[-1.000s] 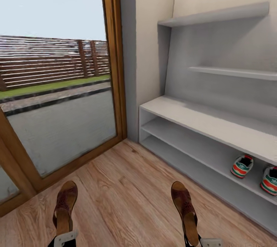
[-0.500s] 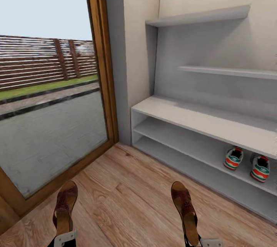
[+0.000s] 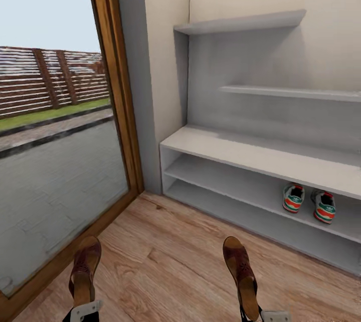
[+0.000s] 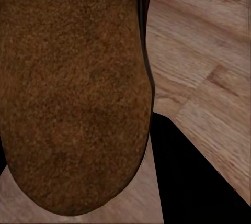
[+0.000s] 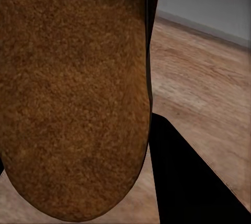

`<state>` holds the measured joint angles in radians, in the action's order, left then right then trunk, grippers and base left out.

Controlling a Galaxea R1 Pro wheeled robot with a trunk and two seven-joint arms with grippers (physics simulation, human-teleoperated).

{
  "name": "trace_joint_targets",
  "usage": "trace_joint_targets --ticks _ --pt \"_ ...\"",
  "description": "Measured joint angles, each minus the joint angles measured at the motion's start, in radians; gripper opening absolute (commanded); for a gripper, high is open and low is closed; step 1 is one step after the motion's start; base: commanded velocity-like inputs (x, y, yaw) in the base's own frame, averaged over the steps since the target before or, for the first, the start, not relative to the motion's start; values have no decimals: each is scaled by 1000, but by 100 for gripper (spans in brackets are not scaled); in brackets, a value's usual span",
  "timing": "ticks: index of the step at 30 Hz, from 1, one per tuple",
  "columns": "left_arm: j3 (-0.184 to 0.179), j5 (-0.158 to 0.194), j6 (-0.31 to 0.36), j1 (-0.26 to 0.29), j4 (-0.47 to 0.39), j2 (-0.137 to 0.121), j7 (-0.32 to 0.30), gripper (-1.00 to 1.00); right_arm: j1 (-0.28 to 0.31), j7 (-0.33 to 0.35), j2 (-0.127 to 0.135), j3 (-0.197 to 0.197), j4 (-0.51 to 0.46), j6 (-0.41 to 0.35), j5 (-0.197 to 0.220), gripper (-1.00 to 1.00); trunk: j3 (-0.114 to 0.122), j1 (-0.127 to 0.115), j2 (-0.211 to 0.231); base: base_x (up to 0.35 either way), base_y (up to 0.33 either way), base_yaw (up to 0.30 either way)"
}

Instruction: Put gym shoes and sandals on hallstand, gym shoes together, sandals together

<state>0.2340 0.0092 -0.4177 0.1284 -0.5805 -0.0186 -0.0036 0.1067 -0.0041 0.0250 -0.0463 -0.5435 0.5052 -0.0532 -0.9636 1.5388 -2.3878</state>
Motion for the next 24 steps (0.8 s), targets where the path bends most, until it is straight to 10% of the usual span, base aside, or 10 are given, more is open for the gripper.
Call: trace_joint_targets --ticks 24 --pt "0 1 0 0 0 0 0 -100 0 0 0 0 0 0 0 -100 0 0 0 73 302 -287"
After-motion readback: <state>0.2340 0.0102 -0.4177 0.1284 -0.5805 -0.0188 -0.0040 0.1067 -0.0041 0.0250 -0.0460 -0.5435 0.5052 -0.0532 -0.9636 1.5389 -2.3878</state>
